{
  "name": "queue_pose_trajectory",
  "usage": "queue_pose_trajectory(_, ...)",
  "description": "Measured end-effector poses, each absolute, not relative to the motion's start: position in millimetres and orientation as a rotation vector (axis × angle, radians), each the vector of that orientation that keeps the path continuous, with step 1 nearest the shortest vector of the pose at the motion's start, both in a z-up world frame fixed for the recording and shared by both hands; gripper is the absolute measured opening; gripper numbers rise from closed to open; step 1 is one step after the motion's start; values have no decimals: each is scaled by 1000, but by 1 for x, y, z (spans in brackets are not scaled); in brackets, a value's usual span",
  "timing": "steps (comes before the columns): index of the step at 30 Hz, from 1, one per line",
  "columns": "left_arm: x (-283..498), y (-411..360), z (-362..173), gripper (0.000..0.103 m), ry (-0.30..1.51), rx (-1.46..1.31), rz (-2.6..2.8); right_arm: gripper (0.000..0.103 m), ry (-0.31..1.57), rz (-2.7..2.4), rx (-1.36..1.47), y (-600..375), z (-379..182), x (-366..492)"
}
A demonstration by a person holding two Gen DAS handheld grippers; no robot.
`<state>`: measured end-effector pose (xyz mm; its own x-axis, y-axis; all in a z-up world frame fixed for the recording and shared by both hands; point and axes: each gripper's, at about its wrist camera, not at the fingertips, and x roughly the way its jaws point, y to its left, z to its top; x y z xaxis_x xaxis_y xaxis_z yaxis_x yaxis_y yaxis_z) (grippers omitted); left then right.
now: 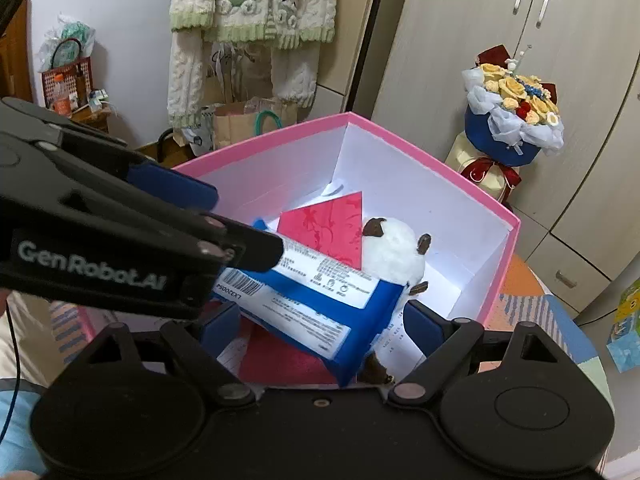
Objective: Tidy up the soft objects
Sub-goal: 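Open the left gripper to drop the wipe pack into the box, then move both grippers back toward the tissue pack and mesh bath puff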
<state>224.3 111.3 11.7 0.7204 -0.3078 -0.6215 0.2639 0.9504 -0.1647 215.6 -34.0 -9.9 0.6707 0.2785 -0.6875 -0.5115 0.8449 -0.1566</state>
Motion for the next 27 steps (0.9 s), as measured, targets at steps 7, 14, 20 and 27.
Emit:
queue_pose_trajectory(7, 196, 116, 35, 63, 646, -25, -327, 91, 656, 457, -337, -45, 8, 194)
queue_pose_trajectory(14, 154, 116, 64, 66, 587, 13, -365, 91, 601, 458, -308, -63, 30, 160)
queue_pose_trajectory(20, 114, 106, 85, 70, 532, 53, -411, 92, 549, 496, -251, -100, 50, 118)
queue_pose_trajectory(27, 77, 85, 98, 71, 521, 86, -539, 92, 518, 494, -162, -163, 55, 64)
